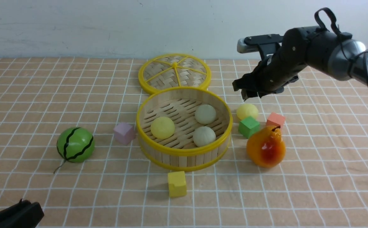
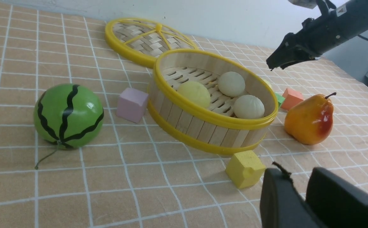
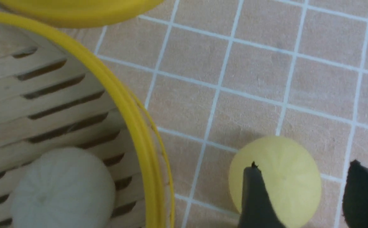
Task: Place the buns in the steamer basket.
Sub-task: Use the right arm to grab a steamed stuffed bun
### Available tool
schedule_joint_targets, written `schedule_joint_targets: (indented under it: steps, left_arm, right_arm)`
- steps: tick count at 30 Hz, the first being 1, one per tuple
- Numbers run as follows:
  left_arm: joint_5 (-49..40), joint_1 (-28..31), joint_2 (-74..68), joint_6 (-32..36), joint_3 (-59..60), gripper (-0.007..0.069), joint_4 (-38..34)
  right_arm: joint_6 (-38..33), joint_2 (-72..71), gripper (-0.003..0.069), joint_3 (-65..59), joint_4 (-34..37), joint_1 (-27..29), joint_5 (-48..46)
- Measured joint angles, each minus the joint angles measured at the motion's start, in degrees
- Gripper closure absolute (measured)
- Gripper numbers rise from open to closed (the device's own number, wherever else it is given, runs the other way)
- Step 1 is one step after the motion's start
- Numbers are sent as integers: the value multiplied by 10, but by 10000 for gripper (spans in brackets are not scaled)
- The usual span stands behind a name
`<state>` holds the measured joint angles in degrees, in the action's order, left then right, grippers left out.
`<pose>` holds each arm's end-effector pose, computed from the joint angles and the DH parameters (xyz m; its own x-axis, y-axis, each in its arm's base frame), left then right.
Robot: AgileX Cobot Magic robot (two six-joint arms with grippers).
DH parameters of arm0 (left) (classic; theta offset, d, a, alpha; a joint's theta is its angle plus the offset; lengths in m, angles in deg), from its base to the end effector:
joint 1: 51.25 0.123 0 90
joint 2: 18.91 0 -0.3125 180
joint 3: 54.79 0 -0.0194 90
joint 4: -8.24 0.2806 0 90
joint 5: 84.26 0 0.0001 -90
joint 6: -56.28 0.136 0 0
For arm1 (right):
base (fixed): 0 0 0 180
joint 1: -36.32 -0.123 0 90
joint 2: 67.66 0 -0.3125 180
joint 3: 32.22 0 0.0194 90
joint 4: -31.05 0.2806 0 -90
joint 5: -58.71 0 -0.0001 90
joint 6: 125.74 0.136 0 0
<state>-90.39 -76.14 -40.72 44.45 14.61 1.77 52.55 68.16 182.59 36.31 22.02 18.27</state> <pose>0.1133 -0.0544 0.2352 -0.2448 -0.2319 -0.9414 0.3738 0.8734 -0.3123 0.5678 0.1531 0.2002 -0.7673 -0.1543 -0.6225 -0.2520 0.9651 0.0714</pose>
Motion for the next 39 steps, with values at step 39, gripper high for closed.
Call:
schedule_joint_targets:
  steps: [39]
  left_arm:
    - [0, 0, 0, 0, 0, 454, 0]
  right_arm:
    - [5, 66, 337, 52, 34, 11, -31]
